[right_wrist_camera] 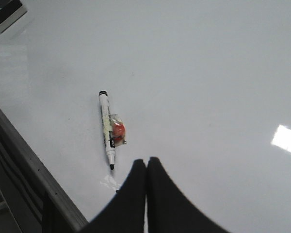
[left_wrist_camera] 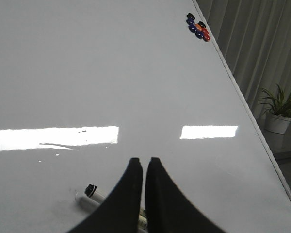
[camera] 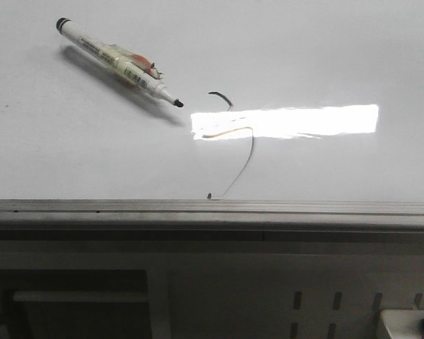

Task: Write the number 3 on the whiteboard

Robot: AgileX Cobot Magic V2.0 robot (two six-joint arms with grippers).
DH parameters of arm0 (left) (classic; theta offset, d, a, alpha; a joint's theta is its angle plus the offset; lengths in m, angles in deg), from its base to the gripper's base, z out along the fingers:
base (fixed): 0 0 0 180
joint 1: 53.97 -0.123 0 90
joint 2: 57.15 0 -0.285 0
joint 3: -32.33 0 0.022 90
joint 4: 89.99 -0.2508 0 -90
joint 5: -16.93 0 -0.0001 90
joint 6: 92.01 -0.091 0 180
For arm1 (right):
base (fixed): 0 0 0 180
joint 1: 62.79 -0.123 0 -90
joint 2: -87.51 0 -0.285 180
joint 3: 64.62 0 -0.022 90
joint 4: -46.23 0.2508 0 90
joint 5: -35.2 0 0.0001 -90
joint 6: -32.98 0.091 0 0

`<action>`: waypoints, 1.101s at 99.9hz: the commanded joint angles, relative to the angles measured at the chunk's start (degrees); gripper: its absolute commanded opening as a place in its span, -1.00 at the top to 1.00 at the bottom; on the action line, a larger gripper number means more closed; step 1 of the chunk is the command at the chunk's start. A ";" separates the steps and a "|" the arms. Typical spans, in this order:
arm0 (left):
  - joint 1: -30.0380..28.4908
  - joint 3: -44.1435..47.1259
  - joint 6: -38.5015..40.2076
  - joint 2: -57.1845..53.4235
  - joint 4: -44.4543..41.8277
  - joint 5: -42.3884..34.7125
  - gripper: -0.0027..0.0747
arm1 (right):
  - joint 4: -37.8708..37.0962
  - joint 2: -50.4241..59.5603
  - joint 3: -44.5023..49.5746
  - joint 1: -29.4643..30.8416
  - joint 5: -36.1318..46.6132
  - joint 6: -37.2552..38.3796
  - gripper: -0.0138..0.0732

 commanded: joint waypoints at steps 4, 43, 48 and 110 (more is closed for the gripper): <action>-0.06 -0.34 -0.26 -0.51 0.69 -0.66 0.98 | 0.56 0.10 -1.44 0.38 4.82 -0.01 0.83; -0.06 0.25 -0.26 -0.51 1.35 -0.38 0.98 | 0.56 0.10 -1.44 0.38 4.82 -0.01 0.83; -0.06 0.25 -0.26 -0.51 1.35 -0.38 0.98 | 0.56 0.10 -1.44 0.38 4.82 -0.01 0.83; -18.31 9.56 30.19 -5.91 -54.45 0.20 0.98 | 0.56 0.10 -1.44 0.38 4.82 -0.01 0.83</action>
